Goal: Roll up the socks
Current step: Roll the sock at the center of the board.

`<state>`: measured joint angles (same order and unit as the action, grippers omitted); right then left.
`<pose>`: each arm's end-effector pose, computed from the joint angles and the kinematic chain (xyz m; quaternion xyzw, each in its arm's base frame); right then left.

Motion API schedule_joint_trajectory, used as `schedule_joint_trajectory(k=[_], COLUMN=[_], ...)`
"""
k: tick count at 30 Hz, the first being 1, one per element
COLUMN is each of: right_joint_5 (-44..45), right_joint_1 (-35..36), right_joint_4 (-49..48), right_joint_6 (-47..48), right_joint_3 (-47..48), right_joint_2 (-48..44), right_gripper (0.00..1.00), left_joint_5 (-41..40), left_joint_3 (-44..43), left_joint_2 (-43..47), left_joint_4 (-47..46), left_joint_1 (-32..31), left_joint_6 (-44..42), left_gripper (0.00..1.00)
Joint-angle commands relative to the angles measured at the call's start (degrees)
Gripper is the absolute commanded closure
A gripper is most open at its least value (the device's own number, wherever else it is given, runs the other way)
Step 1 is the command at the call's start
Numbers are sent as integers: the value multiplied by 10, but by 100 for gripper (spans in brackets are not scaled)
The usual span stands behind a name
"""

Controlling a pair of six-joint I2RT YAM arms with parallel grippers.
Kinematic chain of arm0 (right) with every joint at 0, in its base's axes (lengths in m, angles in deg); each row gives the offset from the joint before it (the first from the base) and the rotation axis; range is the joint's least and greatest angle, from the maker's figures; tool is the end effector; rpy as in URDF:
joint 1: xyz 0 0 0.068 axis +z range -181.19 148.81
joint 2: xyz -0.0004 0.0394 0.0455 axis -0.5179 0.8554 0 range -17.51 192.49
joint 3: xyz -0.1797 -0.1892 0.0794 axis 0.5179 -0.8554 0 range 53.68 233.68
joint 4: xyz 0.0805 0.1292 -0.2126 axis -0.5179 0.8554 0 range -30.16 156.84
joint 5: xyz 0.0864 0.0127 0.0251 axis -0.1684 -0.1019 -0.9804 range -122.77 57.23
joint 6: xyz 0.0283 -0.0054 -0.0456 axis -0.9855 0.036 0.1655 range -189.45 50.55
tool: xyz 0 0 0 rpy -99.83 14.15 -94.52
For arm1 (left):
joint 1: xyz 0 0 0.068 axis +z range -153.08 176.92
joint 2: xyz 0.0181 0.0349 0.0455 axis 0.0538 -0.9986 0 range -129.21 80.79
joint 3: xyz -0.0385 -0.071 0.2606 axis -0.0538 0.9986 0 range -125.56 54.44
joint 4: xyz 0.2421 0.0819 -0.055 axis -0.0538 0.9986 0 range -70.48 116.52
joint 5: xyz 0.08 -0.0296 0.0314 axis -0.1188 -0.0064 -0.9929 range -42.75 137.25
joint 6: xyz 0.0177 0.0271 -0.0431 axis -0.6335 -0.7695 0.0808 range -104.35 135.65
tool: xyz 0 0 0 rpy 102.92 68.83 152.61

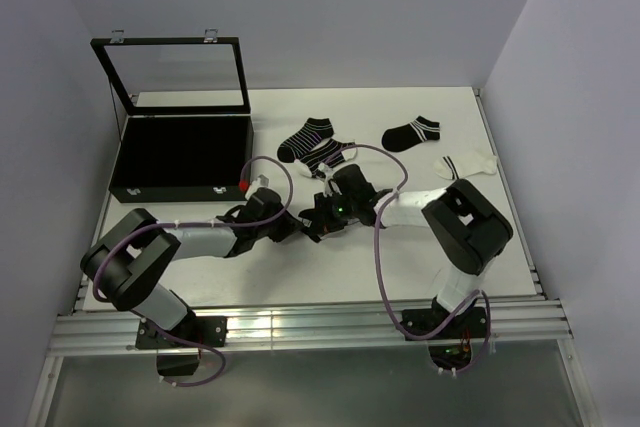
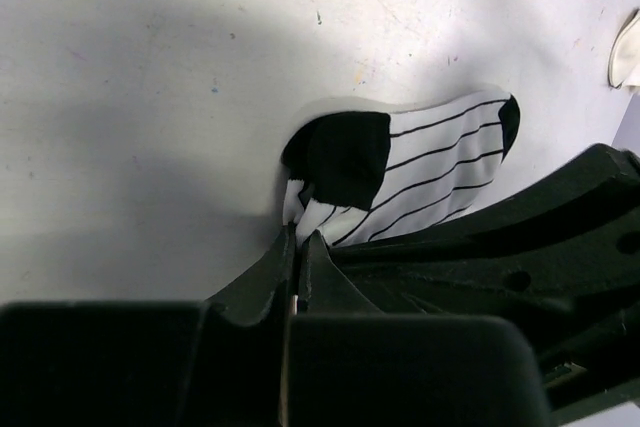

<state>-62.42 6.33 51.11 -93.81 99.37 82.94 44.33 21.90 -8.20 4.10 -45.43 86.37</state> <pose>0.2518 0.2157 0.1320 -0.1979 0.8795 0.3896 0.1884 0.2105 -0.1895 0.1345 -0.2332 0.8795 -0.3328 0.2478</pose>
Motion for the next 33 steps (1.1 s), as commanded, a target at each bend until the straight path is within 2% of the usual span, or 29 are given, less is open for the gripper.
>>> schedule_joint_trajectory(k=[1,5,7,10,12,17,27,33], right_joint_5=[70,134,159,208,230,230,240,217], right_joint_1=[13,35,49,62,63,65,68,68], right_joint_4=[14,8,-5,-19,-20,-15,-41,-62], right_joint_6=[33,44,48,44,41,28,-37,-62], right_joint_3=[-7,-22,-32,-52,-58,-49,-26,-7], right_joint_2=[-43,-87,-116,-145,-150,-133,-93,-62], right_gripper=[80,71,70,72,77,83,84,85], left_joint_5=[-13,-19,-19,-25,-29,-31,-29,-24], left_joint_3=[-26,-35,-39,-47,-56,-76,-114,-133], left_joint_2=[8,9,9,10,9,4,-26,-43], left_joint_4=[15,36,48,66,75,107,152,189], left_joint_1=[-5,-5,-6,-7,-8,-8,-9,-9], left_joint_6=[-8,-8,-9,-14,-22,-41,-80,-99], left_gripper=[100,100,100,100,100,100,100,100])
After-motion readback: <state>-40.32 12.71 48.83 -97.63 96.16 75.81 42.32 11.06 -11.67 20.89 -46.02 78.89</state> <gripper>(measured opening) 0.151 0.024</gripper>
